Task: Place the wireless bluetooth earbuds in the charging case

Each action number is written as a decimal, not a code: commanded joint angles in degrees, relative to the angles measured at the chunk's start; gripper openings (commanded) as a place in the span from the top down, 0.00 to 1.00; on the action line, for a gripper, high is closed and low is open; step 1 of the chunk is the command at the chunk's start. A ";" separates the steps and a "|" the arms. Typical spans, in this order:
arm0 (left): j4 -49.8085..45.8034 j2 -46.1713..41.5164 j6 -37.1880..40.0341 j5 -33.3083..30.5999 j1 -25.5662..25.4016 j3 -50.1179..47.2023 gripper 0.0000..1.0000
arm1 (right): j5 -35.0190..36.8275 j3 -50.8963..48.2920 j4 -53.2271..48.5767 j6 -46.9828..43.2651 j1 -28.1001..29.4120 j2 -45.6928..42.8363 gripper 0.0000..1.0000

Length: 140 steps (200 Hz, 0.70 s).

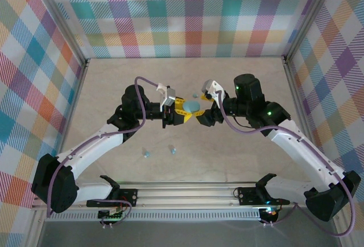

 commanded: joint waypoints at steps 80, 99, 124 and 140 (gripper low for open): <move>-3.92 -0.54 3.85 2.07 -1.15 1.94 0.86 | 3.03 5.11 -1.20 1.88 0.18 2.61 0.27; -4.21 -0.51 4.25 2.16 -1.19 1.79 0.87 | 4.50 5.80 -1.46 2.63 0.10 2.92 0.28; -4.25 -0.60 4.25 2.17 -1.29 1.28 0.87 | 6.04 6.30 -1.37 3.45 0.17 3.19 0.28; -3.96 -0.82 4.12 2.12 -1.32 0.81 0.88 | 7.01 6.50 -1.37 3.90 0.19 3.66 0.29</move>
